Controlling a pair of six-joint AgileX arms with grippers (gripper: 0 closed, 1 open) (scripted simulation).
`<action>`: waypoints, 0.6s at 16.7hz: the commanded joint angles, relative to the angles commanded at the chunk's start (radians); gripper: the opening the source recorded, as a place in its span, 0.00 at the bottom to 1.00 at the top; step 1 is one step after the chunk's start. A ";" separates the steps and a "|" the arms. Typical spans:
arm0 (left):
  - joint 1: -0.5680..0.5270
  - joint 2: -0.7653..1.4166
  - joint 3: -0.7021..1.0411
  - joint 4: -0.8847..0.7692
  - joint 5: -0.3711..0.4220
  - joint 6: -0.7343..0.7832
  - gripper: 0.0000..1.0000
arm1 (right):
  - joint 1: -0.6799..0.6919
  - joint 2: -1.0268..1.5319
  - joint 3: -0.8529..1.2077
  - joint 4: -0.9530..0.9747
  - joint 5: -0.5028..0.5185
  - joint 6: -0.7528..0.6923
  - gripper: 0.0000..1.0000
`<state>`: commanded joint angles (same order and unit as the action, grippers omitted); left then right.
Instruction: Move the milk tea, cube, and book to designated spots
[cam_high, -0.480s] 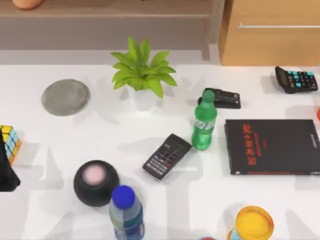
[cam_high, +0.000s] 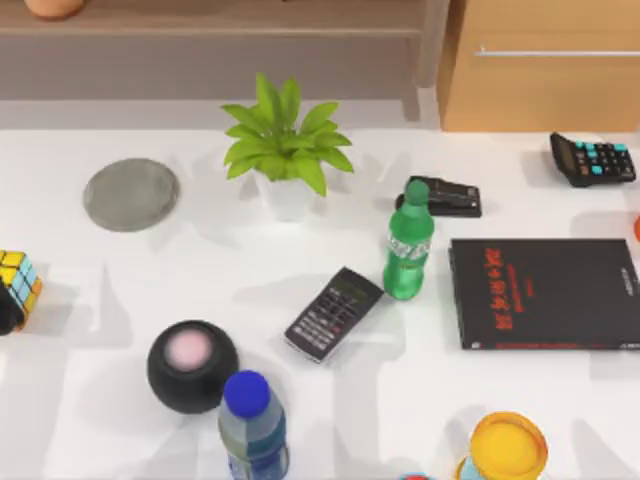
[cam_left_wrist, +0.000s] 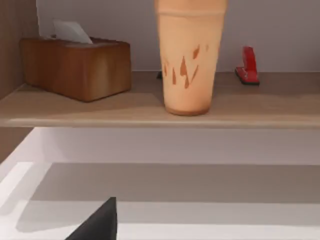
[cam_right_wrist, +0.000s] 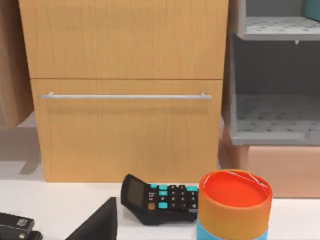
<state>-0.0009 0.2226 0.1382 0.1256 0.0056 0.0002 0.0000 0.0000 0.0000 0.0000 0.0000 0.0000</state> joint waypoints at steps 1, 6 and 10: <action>0.000 0.073 0.040 0.037 0.002 0.000 1.00 | 0.000 0.000 0.000 0.000 0.000 0.000 1.00; -0.002 0.532 0.280 0.254 0.012 0.001 1.00 | 0.000 0.000 0.000 0.000 0.000 0.000 1.00; -0.004 0.941 0.483 0.439 0.020 0.002 1.00 | 0.000 0.000 0.000 0.000 0.000 0.000 1.00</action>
<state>-0.0048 1.1636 0.6214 0.5648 0.0260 0.0018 0.0000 0.0000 0.0000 0.0000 0.0000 0.0000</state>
